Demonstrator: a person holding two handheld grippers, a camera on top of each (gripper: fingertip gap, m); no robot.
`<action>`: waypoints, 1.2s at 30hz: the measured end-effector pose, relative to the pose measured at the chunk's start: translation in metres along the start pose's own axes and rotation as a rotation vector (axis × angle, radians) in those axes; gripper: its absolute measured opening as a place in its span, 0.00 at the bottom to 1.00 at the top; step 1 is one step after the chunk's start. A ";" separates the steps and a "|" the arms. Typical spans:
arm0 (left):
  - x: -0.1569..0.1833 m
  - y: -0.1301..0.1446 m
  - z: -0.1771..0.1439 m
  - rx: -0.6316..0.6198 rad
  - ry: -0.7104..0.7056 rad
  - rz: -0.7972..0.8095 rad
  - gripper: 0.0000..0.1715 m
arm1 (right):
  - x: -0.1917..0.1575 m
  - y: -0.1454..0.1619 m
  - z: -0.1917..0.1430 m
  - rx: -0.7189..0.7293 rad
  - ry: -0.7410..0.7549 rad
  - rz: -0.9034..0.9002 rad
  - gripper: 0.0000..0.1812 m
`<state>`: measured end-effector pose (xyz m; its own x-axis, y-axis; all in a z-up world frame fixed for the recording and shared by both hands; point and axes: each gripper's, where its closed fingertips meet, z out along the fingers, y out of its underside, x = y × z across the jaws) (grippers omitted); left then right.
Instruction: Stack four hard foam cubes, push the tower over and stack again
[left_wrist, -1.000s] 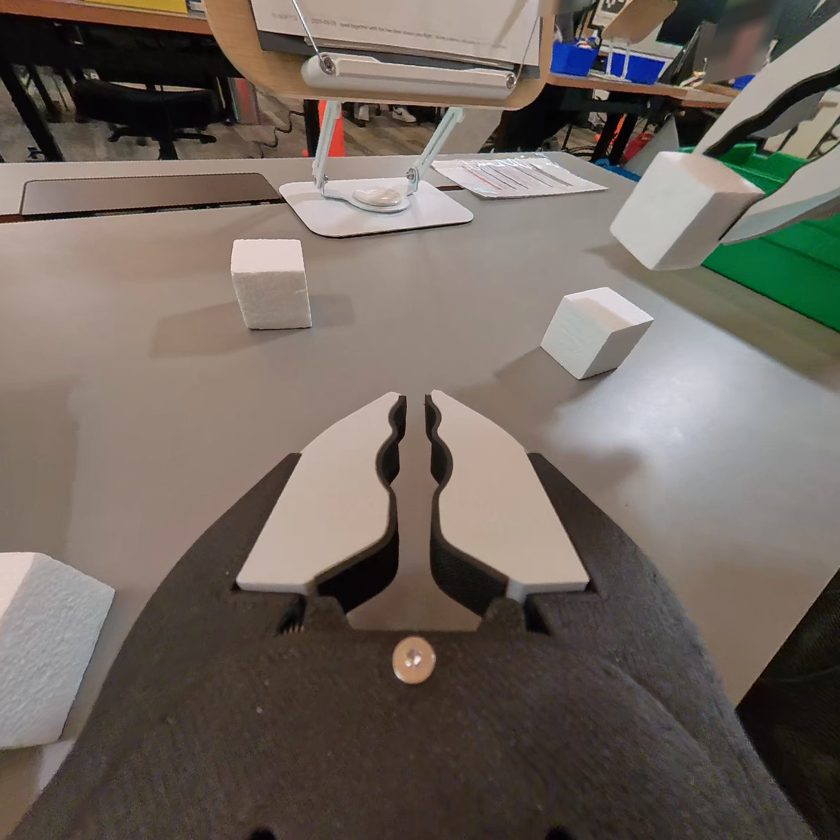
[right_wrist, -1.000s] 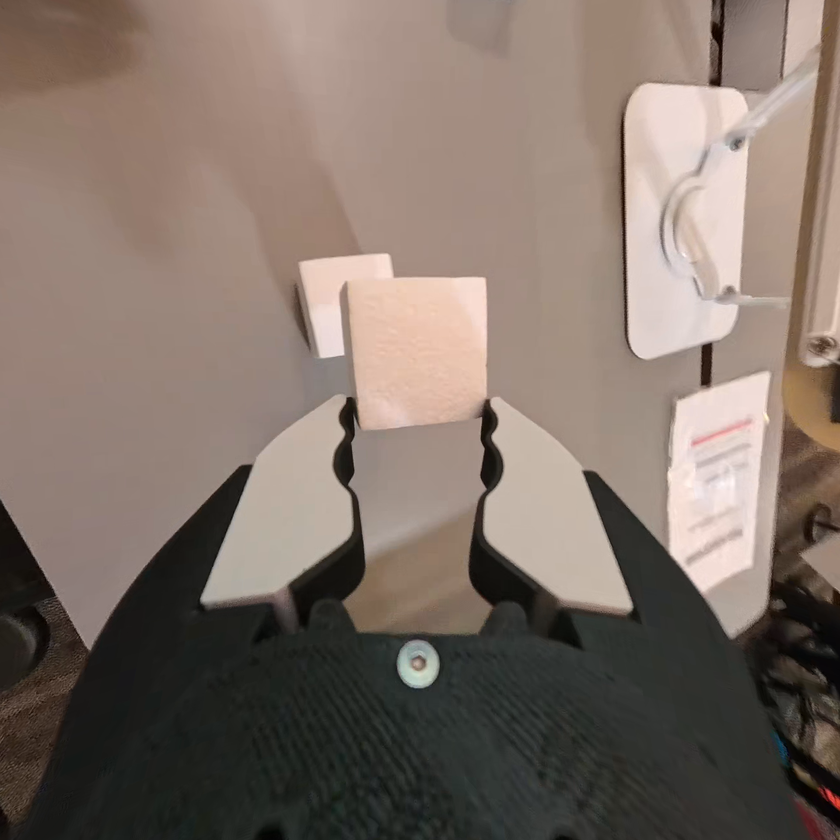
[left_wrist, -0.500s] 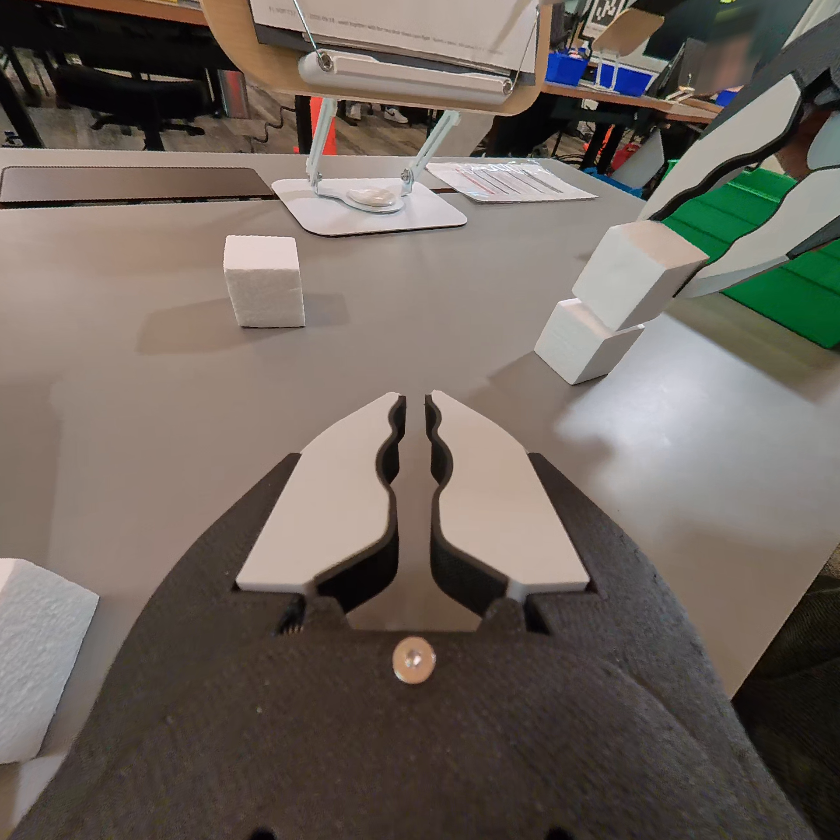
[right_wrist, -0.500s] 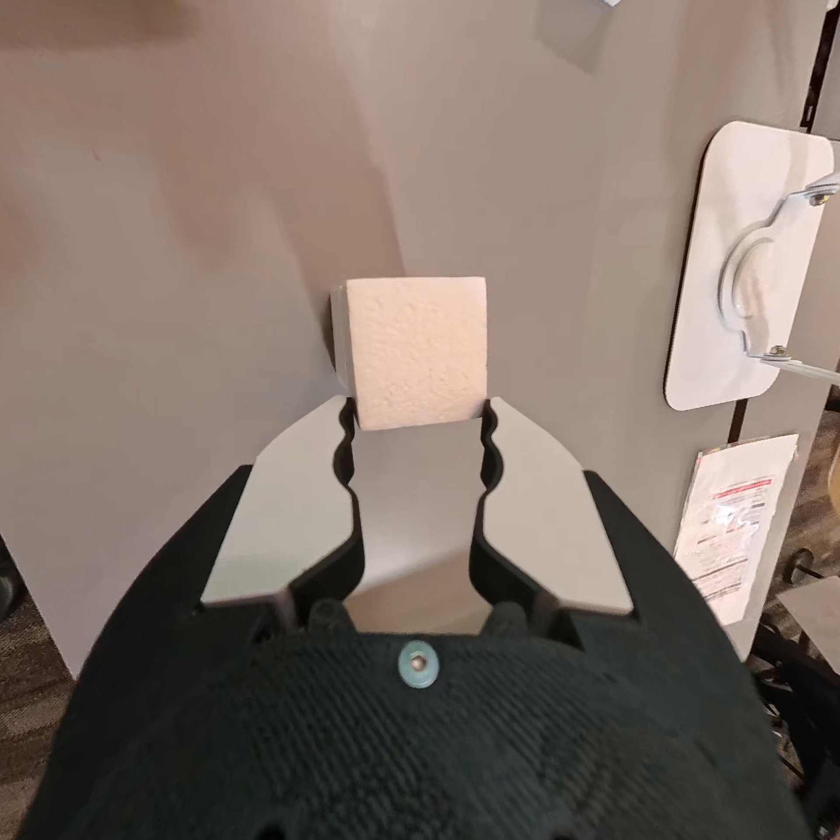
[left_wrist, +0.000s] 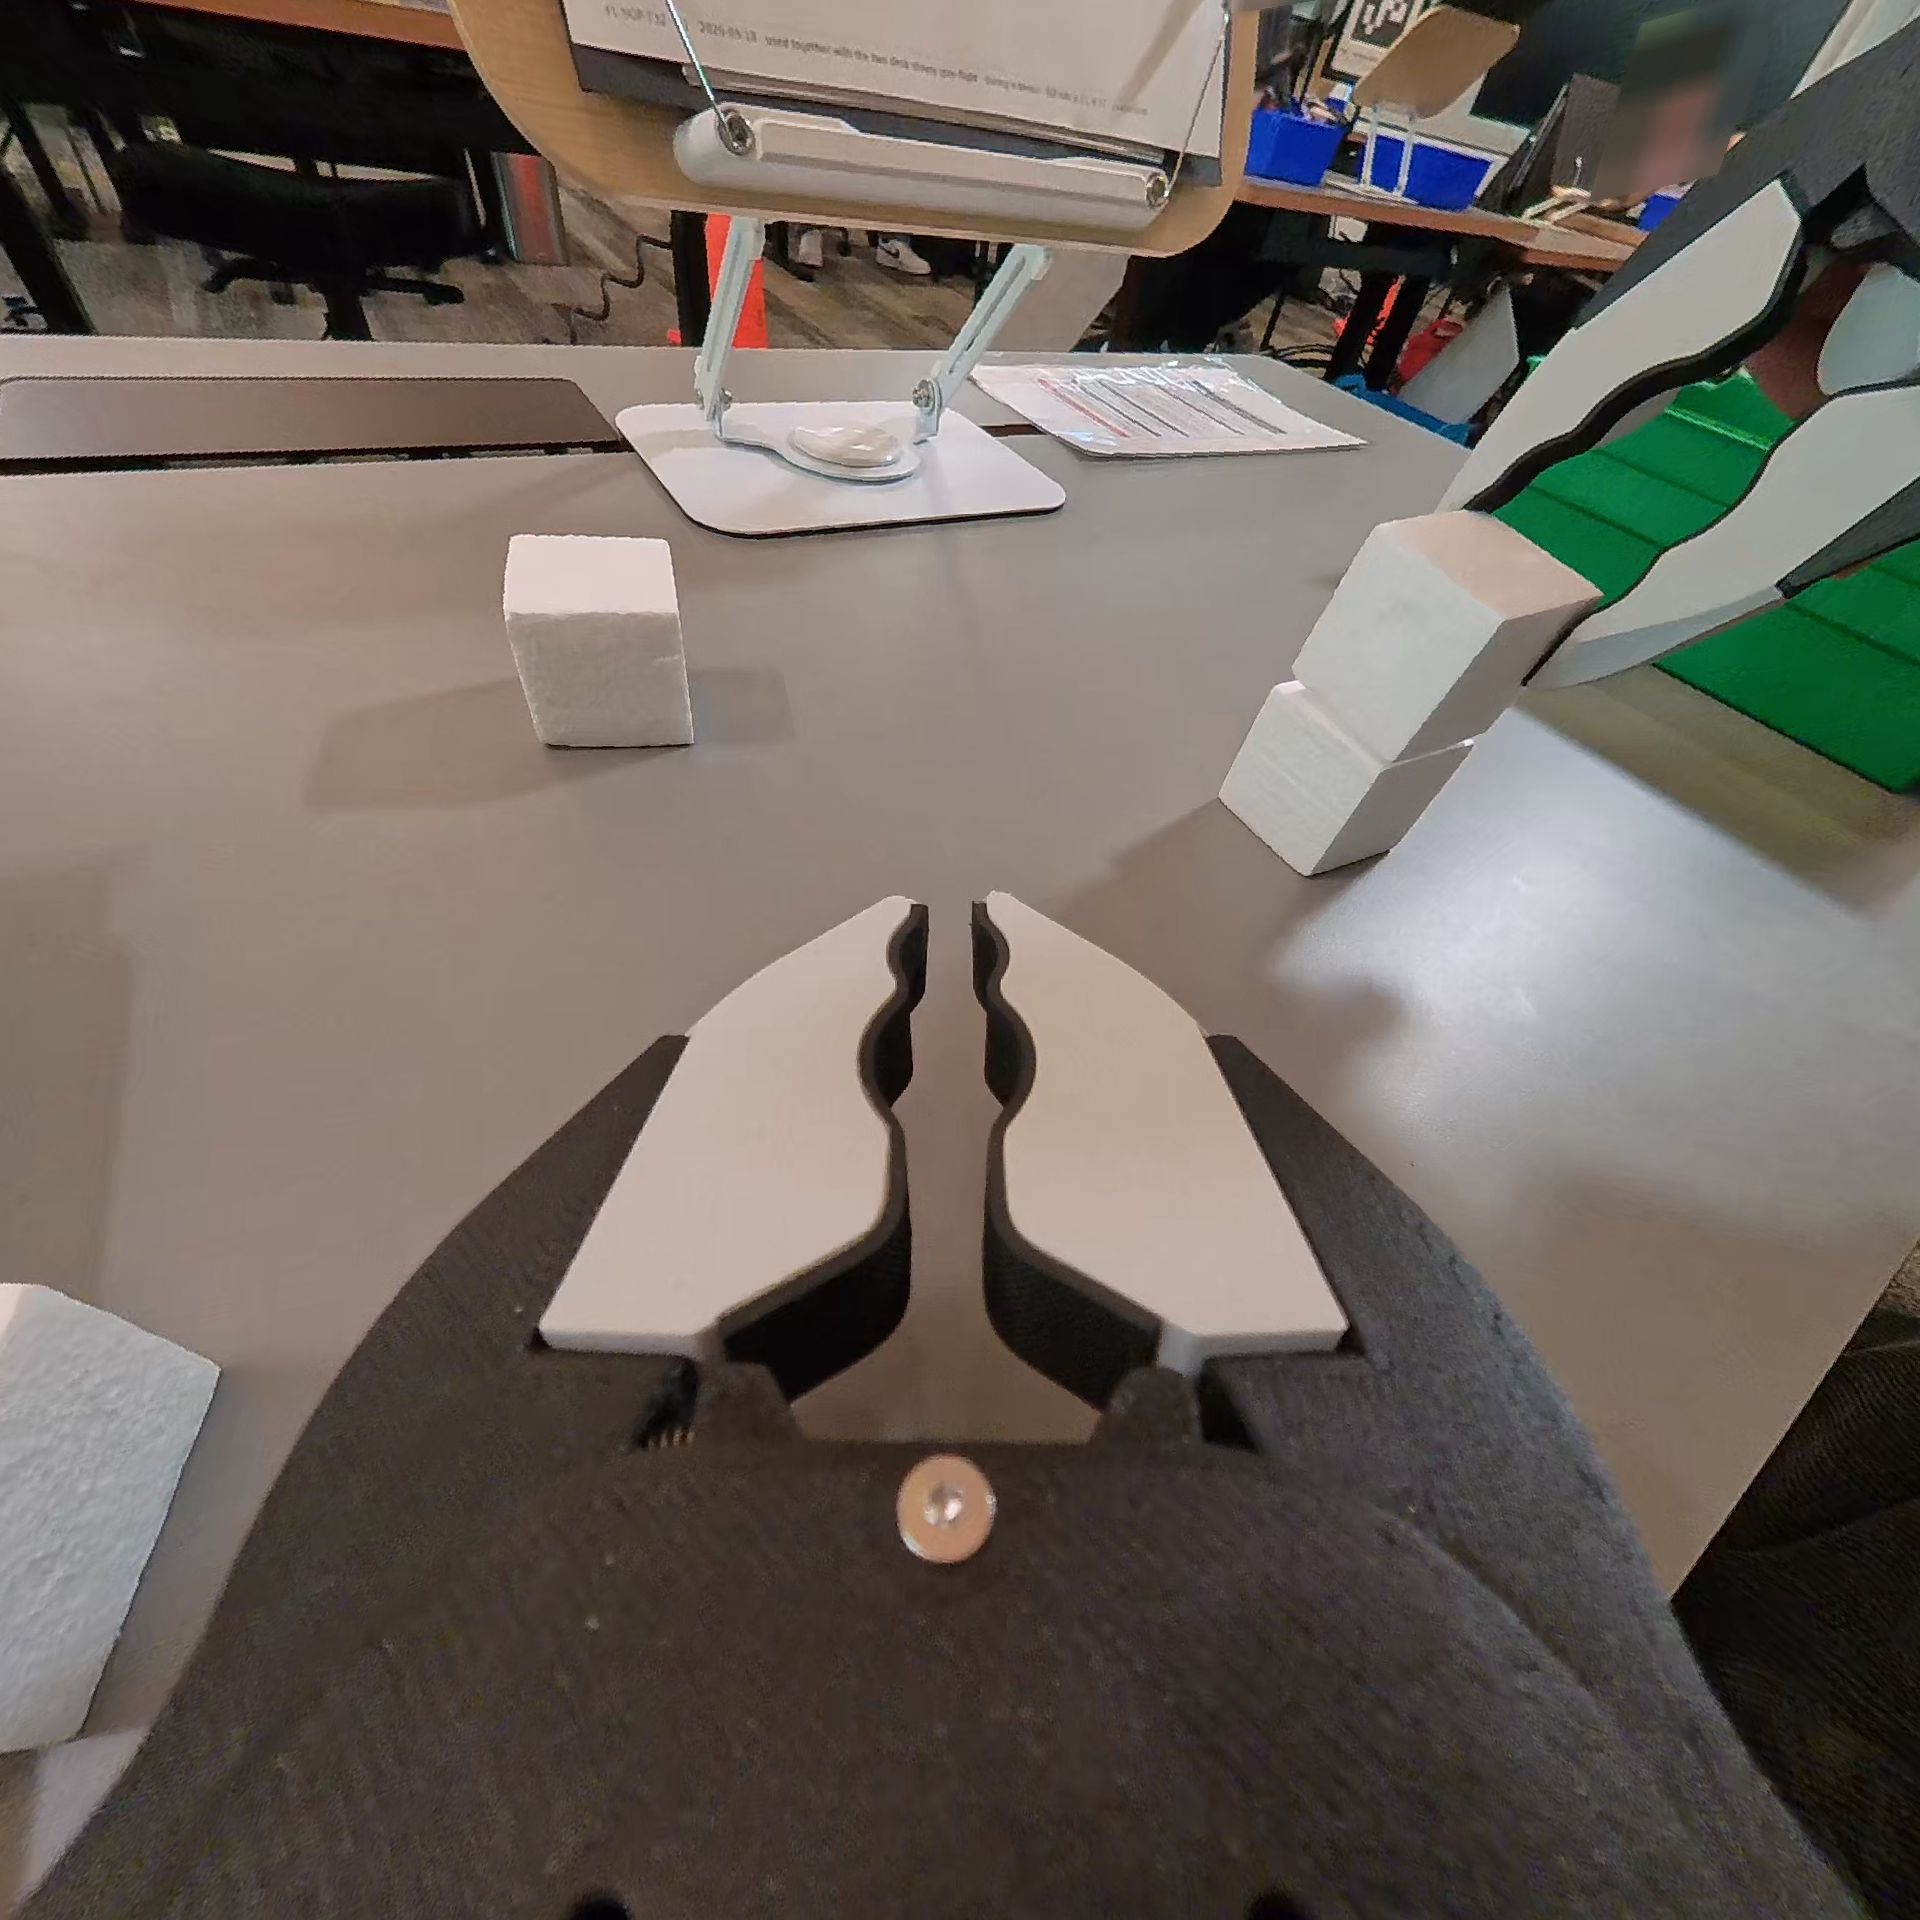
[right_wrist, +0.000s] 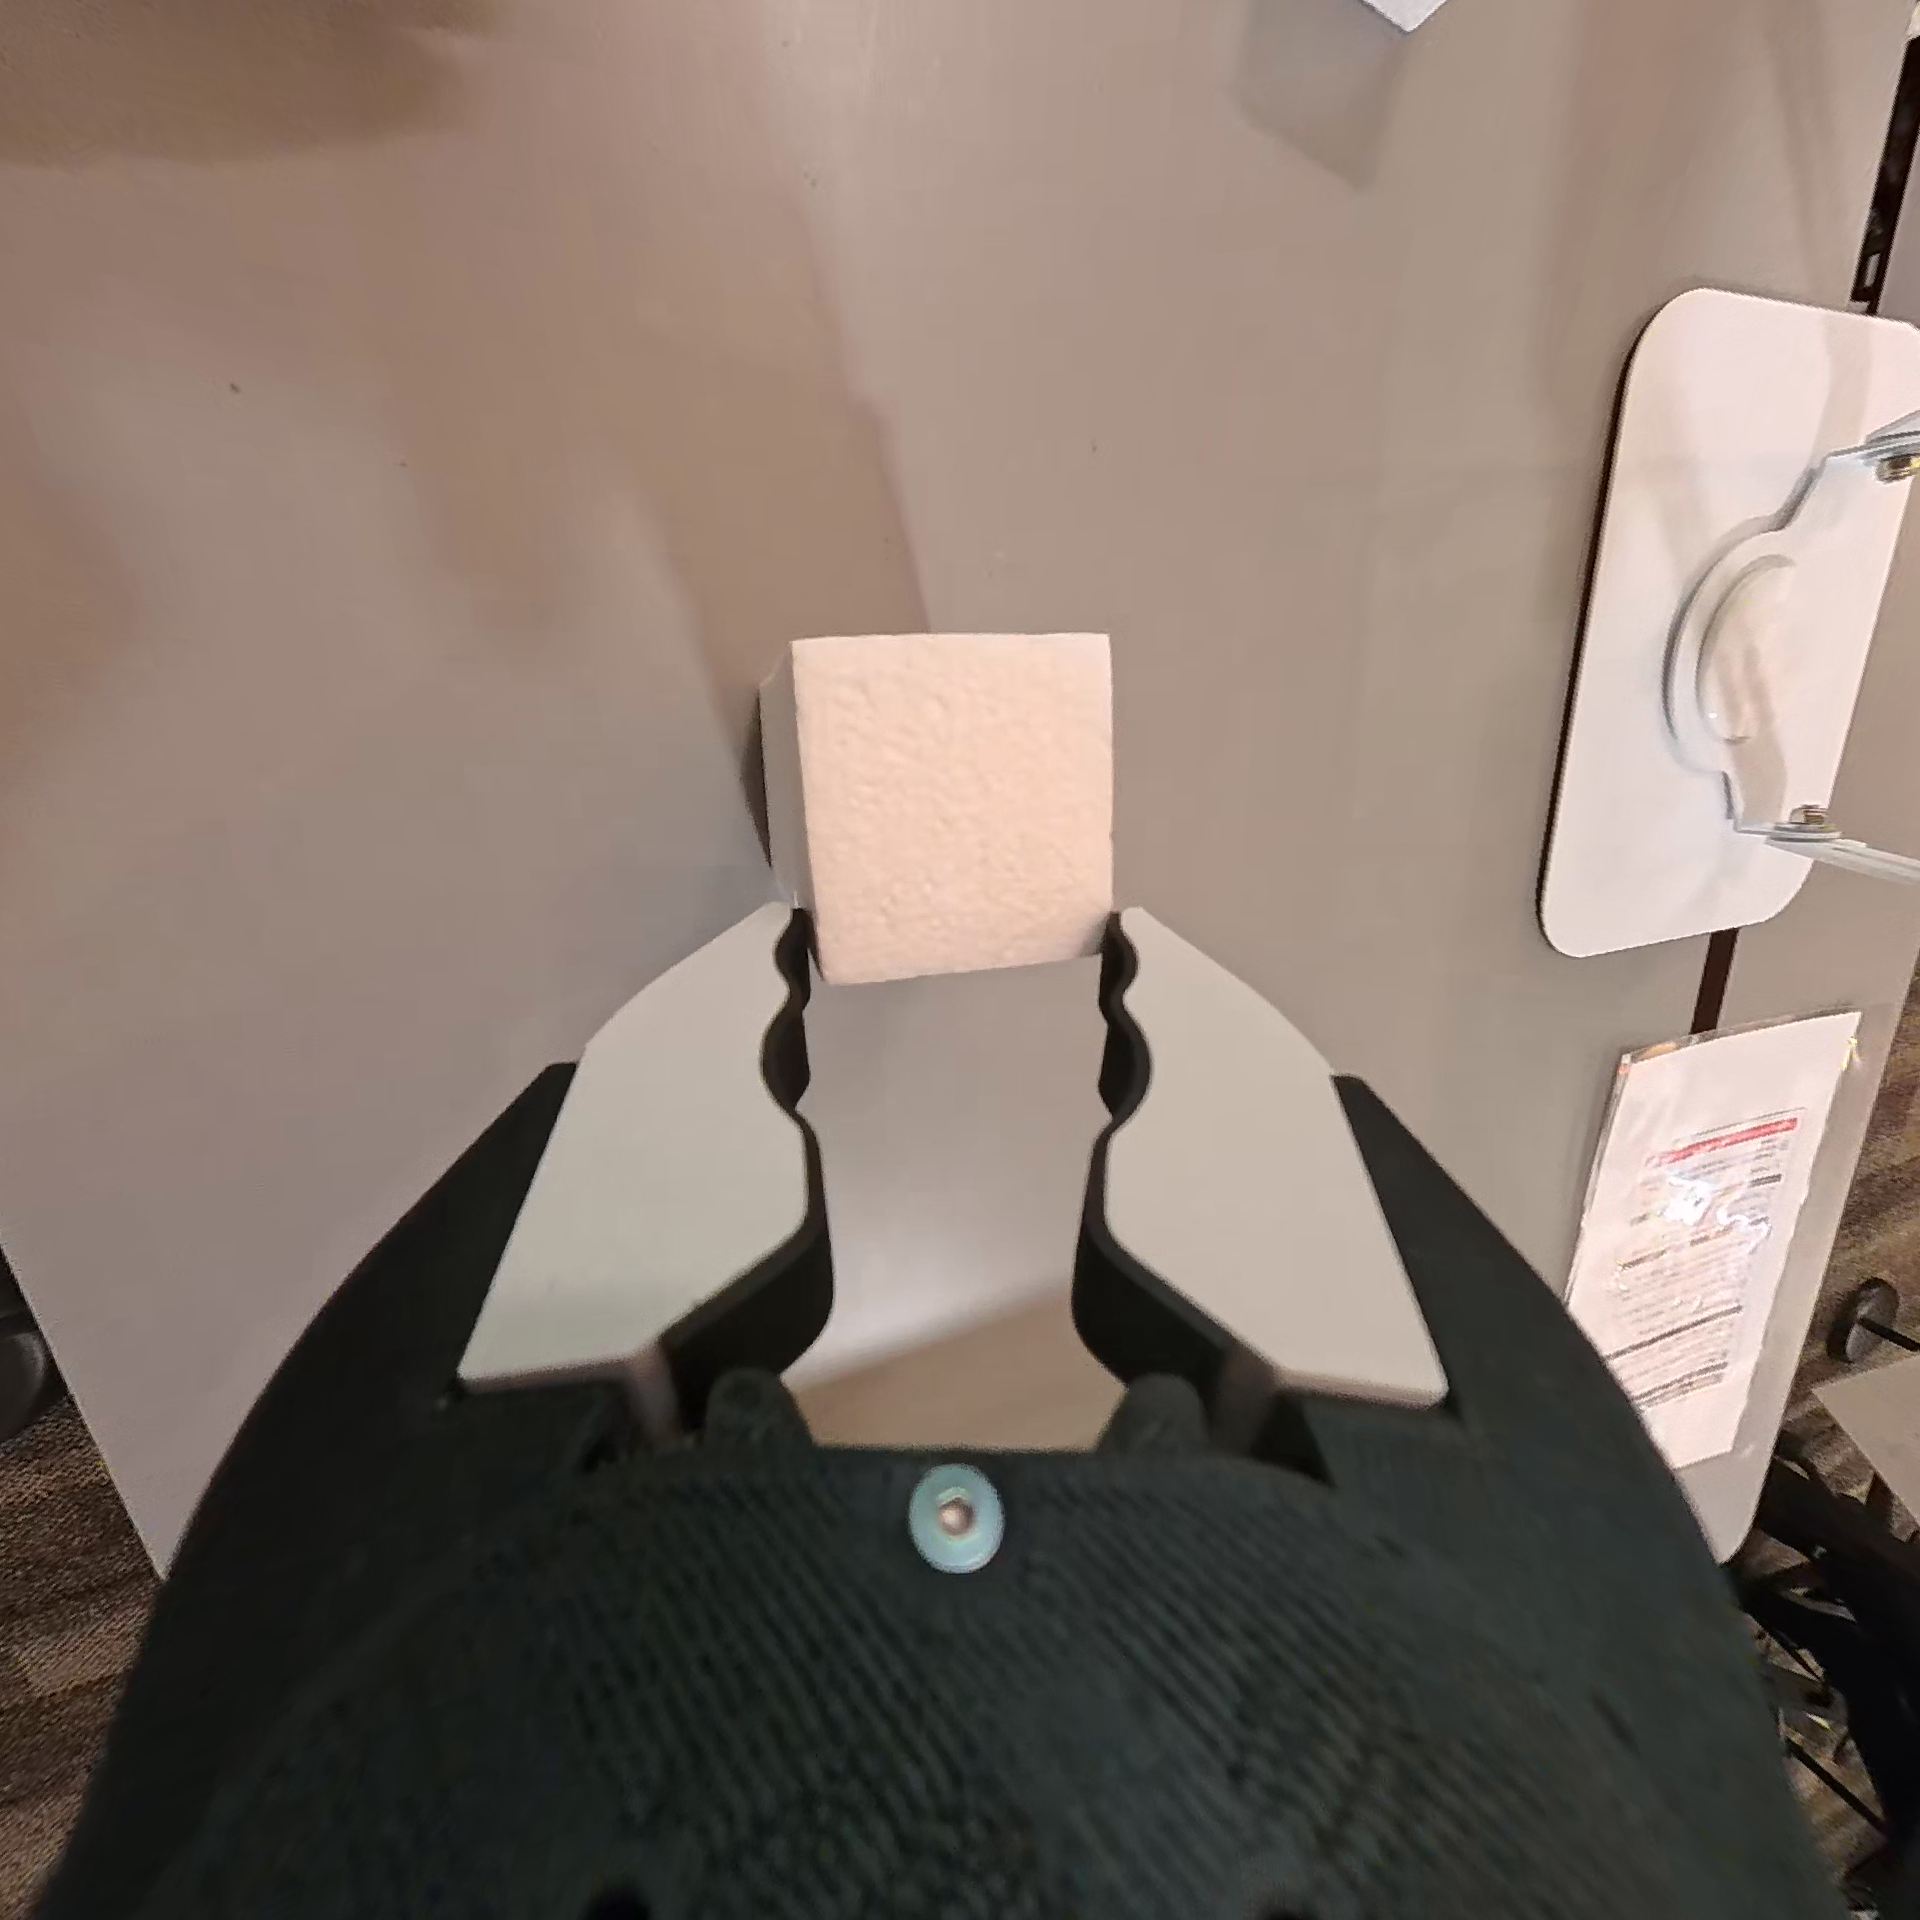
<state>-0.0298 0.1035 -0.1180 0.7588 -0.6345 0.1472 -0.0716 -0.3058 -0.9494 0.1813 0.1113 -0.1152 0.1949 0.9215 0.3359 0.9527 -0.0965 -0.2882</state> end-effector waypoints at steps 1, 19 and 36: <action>0.000 0.000 0.000 0.000 0.000 0.000 0.05 | 0.000 0.000 0.000 0.002 -0.003 0.002 0.30; 0.000 0.000 0.000 -0.001 0.001 -0.001 0.05 | 0.000 0.002 0.002 -0.009 -0.006 0.008 0.30; 0.000 0.001 0.000 -0.005 0.001 0.000 0.05 | -0.002 -0.006 -0.009 0.048 -0.046 0.245 0.30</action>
<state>-0.0294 0.1031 -0.1185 0.7579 -0.6355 0.1474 -0.0746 -0.3090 -0.9481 0.1769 0.1065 -0.1061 0.4069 0.8890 0.2100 0.8660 -0.3023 -0.3983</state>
